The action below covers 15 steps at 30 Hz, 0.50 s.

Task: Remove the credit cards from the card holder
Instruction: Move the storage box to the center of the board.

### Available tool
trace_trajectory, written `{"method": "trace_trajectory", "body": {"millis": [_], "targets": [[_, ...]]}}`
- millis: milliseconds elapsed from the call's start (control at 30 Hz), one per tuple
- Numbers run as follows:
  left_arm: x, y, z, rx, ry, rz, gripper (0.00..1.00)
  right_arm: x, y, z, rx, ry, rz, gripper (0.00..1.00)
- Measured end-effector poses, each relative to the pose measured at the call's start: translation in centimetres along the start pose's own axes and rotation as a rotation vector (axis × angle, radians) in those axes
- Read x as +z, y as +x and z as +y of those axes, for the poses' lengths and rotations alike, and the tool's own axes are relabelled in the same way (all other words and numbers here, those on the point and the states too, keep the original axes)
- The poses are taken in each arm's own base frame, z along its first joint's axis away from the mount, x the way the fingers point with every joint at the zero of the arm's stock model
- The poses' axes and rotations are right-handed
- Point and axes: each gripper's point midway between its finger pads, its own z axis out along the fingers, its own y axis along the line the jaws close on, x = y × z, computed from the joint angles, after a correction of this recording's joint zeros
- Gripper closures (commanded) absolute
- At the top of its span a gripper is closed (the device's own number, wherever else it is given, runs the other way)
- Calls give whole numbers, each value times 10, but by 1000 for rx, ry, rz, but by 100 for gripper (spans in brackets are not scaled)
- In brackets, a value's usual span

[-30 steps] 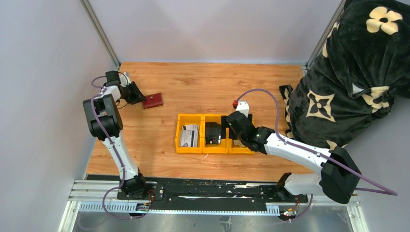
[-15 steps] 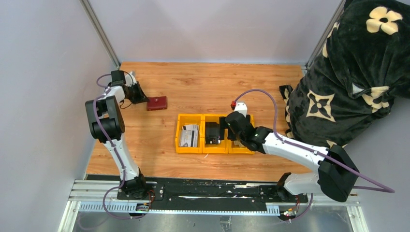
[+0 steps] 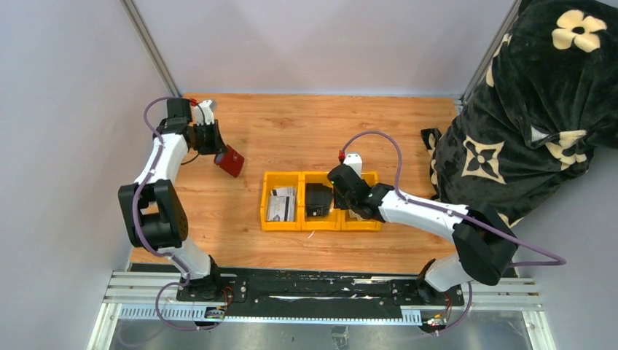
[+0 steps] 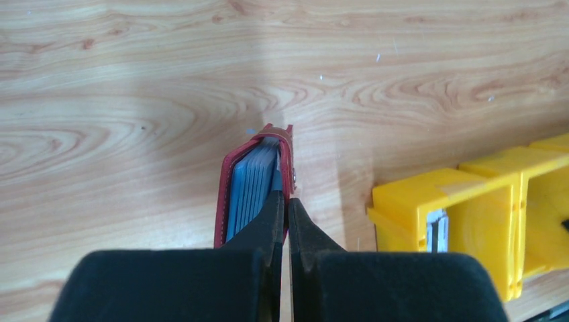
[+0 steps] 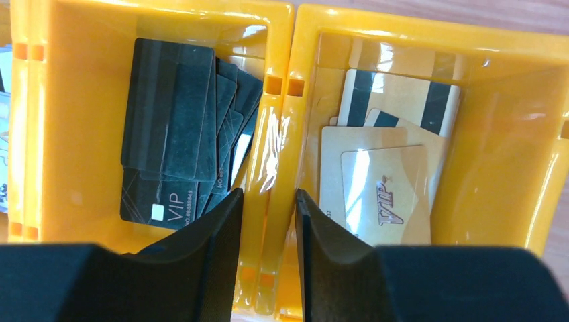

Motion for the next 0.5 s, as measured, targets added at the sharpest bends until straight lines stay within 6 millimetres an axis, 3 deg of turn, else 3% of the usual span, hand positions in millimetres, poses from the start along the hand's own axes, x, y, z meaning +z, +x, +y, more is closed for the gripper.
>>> {"method": "trace_trajectory", "body": {"millis": [300,500], "targets": [[-33,41,-35,217,18,103,100,16,-17,2,-16,21,-12,72],[-72,56,-60,413,13,121,100,37,-42,-9,8,54,-32,74]]}}
